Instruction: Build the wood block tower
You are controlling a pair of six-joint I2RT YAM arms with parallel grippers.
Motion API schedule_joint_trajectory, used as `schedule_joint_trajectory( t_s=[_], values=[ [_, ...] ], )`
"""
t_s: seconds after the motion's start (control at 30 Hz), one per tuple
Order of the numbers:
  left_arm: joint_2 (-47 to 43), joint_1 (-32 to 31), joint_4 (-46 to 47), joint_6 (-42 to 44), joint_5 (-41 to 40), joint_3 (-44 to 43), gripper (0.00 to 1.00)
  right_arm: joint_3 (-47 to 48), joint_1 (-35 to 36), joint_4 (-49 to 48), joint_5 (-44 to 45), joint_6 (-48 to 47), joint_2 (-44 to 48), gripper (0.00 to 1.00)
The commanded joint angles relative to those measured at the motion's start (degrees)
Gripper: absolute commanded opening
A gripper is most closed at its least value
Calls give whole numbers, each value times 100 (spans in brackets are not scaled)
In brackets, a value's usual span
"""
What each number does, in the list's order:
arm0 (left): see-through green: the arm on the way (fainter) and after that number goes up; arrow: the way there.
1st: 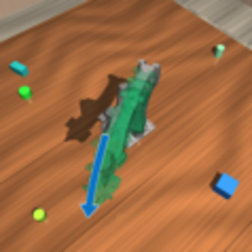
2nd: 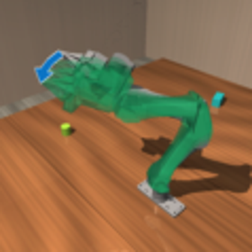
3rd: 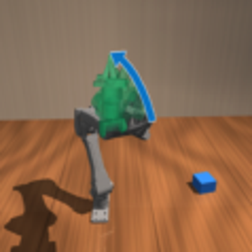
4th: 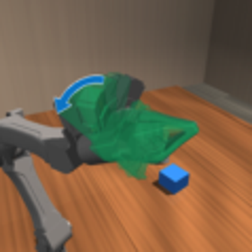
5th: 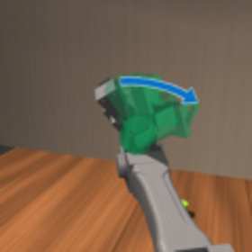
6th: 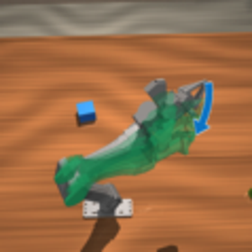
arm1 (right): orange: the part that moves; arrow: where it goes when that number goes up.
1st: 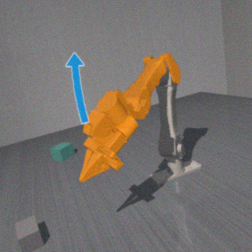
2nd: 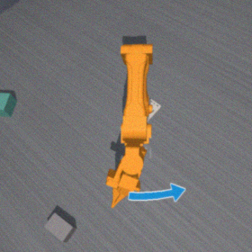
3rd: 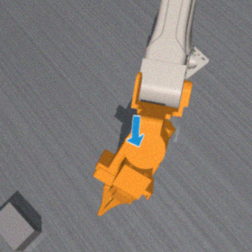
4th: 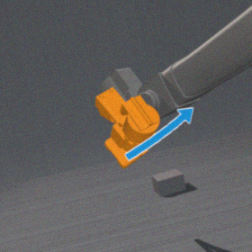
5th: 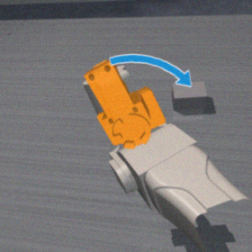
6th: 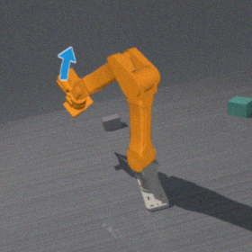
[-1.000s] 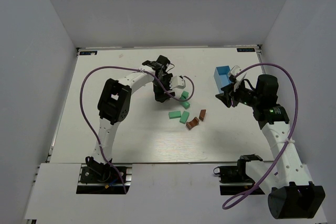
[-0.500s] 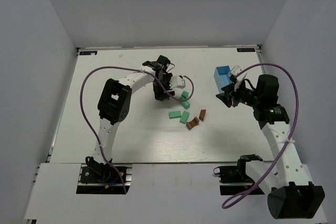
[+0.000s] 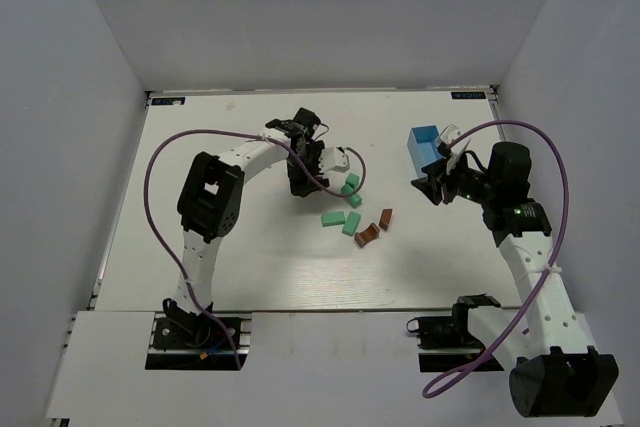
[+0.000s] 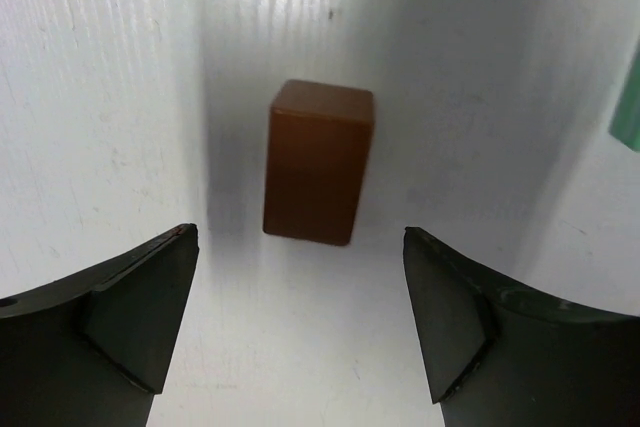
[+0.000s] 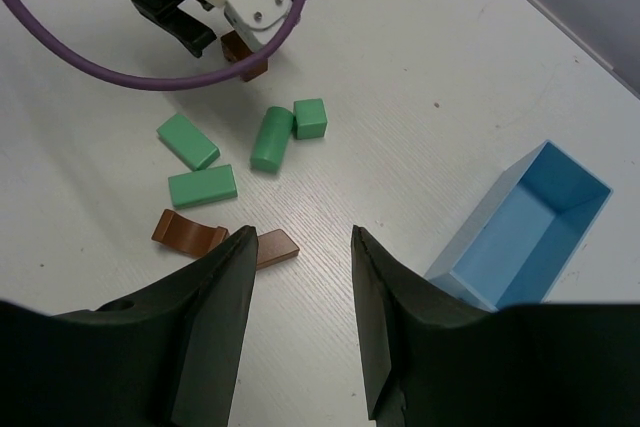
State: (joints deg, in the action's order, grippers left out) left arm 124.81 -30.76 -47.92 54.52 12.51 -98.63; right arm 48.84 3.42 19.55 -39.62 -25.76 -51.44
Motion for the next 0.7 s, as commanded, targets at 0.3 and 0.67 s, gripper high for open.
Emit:
schedule_joint_trajectory(
  t_s=[0.3,0.67],
  values=[
    [-2407,-70,555,-512,270,827,92,-182,-34,-92,42,-219,3,50],
    [-5377,-9,1567,-5143,-390,2478,0,231,220,2351,-2260,-4225,-472,20]
  ],
)
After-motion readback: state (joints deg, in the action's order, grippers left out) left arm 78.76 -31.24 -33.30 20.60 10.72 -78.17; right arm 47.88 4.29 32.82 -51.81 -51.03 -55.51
